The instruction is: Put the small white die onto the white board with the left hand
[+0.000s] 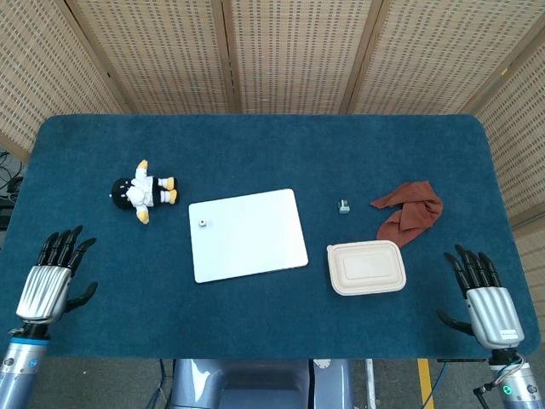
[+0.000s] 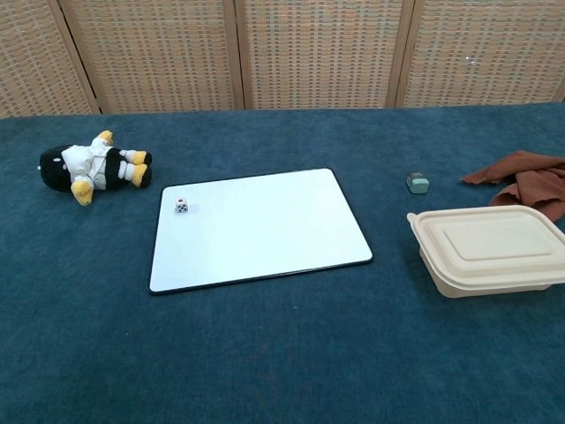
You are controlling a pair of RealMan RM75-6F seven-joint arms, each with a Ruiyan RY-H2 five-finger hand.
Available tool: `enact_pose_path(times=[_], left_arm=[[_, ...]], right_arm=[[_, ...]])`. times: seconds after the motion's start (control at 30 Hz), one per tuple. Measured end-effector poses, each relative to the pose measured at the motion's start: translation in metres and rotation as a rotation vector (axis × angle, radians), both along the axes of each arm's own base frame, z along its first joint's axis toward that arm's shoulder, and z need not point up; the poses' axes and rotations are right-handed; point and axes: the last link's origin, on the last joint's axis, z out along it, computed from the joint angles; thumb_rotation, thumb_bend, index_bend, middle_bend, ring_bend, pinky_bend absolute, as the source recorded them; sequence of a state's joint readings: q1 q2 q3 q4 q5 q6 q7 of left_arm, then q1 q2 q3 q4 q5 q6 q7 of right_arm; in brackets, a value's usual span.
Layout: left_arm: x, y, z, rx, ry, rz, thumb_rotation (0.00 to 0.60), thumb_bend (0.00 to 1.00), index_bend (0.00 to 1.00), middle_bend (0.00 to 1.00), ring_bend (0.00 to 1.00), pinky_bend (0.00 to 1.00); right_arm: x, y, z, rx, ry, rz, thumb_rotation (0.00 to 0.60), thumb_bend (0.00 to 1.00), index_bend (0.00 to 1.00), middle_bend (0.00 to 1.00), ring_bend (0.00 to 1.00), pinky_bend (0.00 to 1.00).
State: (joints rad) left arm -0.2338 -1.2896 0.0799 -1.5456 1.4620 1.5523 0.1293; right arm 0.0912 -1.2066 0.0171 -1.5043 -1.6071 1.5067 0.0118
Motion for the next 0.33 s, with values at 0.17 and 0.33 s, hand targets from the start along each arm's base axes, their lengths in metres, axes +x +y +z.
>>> enact_pose_path(times=[0.17,0.33], left_arm=[[-0.0020,-0.0023,-0.0013,-0.010,0.008,-0.003,0.600,0.29,0.09,0.00,0.00,0.00],[-0.0030,-0.0024,0.0001,0.000,0.013,-0.005,0.600,0.29,0.08,0.00,0.00,0.00]], right_arm=[[0.0014,0.0002,-0.0003,-0.003,-0.001,0.002,0.600,0.21,0.00,0.00,0.00,0.00],[0.0010,-0.0001,0.0007,-0.008,0.001,0.001,0.600,0.21,0.00,0.00,0.00,0.00]])
